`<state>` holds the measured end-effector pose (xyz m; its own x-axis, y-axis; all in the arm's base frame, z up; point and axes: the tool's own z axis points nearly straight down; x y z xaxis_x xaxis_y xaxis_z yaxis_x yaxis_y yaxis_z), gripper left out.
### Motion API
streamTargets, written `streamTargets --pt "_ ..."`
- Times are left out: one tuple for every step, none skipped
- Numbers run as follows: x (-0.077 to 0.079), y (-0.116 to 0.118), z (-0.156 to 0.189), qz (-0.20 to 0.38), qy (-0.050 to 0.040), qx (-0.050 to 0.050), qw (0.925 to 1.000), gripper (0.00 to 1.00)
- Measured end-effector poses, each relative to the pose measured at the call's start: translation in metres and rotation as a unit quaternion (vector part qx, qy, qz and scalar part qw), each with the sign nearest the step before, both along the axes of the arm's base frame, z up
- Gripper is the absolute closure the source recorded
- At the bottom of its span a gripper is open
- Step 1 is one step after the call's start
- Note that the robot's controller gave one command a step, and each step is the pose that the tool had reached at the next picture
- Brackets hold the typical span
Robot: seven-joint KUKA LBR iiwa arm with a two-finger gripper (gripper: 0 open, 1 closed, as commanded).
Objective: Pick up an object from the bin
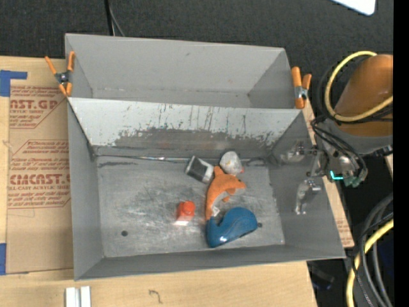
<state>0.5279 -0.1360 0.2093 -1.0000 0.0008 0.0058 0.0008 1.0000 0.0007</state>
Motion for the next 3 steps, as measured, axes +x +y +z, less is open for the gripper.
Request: streamTargets --pt "0.002 0.001 0.004 0.001 -0.0038 -0.001 1.0 0.0" --pt "-0.019 0.011 -0.047 0.02 -0.0065 -0.001 0.9998 0.0" --pt "-0.026 0.027 -0.07 0.116 -0.0006 0.001 0.9933 0.0"
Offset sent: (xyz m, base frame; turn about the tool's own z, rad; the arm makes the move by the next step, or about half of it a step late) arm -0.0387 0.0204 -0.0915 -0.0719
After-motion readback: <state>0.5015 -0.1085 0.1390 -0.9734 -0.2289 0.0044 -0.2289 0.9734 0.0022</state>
